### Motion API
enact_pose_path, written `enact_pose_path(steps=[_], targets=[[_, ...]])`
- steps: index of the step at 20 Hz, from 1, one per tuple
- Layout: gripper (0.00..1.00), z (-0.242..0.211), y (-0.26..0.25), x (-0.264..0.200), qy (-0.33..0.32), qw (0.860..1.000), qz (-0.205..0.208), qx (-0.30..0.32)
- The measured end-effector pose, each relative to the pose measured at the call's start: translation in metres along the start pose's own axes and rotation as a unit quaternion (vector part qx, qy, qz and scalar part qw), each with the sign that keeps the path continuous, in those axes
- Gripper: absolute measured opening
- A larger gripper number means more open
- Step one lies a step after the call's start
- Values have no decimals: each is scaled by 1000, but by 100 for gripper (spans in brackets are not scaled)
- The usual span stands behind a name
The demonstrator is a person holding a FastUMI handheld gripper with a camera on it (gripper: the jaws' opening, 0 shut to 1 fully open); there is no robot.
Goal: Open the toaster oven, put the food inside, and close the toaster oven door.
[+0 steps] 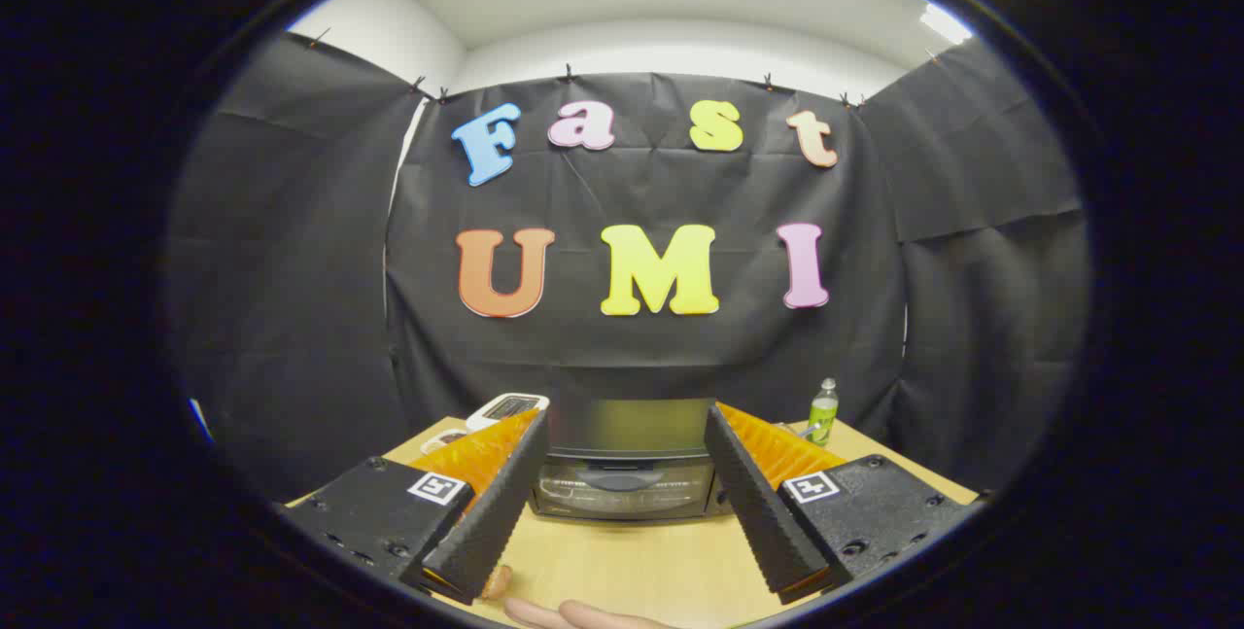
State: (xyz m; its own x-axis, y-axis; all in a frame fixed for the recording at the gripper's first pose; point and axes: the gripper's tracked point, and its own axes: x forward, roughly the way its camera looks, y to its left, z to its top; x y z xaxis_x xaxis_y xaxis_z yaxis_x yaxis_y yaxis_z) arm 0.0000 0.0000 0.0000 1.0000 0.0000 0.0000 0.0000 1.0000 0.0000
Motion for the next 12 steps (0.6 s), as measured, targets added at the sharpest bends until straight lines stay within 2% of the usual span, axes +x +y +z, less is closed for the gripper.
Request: enact_pose_path(steps=[6, 12], targets=[[100, 4, -31, -7, -1, 999, -25, 35], [100, -4, -38, -2, 8, 999, -27, 32]])
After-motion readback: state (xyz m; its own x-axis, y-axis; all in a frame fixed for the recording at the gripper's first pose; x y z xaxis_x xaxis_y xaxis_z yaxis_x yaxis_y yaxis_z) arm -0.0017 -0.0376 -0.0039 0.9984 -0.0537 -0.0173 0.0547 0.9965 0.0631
